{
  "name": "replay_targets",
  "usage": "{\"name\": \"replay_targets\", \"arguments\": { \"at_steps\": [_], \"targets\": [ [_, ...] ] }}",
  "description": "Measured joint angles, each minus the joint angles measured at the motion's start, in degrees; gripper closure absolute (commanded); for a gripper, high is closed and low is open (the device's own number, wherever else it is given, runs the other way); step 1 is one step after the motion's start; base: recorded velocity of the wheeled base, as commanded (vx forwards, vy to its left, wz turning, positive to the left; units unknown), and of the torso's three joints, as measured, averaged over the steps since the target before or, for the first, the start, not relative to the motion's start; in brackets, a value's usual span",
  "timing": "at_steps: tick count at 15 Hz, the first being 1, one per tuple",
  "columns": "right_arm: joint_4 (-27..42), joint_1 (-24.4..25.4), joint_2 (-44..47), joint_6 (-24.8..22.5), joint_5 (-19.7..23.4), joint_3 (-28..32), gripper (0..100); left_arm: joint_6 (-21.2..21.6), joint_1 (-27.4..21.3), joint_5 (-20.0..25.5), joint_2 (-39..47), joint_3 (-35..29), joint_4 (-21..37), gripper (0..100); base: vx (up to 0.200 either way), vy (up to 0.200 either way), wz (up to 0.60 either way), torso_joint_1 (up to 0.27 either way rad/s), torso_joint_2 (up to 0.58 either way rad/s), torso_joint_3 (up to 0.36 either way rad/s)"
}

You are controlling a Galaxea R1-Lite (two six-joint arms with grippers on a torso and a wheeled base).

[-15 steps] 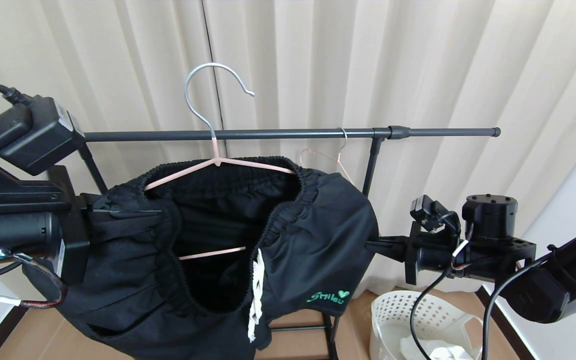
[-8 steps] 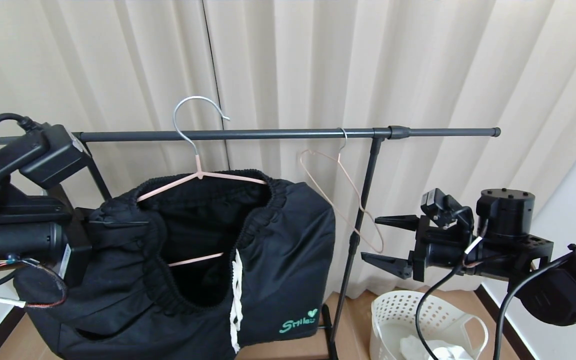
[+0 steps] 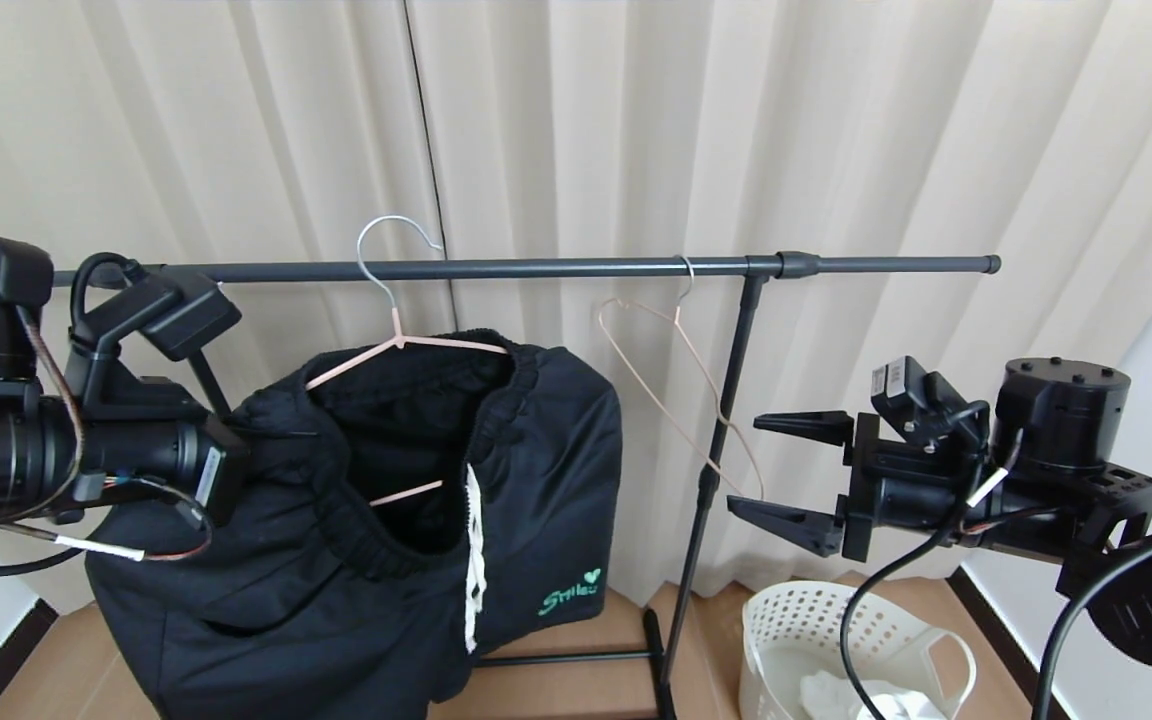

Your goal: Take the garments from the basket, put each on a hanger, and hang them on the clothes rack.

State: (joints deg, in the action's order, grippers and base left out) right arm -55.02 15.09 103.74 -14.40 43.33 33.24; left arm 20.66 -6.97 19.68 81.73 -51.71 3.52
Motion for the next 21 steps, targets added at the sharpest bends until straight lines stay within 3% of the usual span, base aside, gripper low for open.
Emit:
{"name": "replay_targets", "arguments": {
  "at_steps": [5, 12, 21],
  "targets": [
    [0.3, 0.3, -2.2, 0.0, -0.2, -0.2, 0, -4.9, 0.0, -3.8, 7.2, -0.8, -6.9, 100, 0.0, 0.0, 0.0, 0.0, 0.0, 0.0],
    [0.5, 1.0, -3.7, 0.1, -0.3, -0.5, 0, -14.2, -1.2, -8.5, 16.4, -8.5, -7.2, 100, 0.0, 0.0, 0.0, 0.0, 0.0, 0.0],
    [0.4, 1.0, -3.6, 0.1, -0.9, -0.5, 0, -19.6, -3.8, -13.8, 29.7, -21.8, -7.3, 100, 0.0, 0.0, 0.0, 0.0, 0.0, 0.0]
  ]
}}
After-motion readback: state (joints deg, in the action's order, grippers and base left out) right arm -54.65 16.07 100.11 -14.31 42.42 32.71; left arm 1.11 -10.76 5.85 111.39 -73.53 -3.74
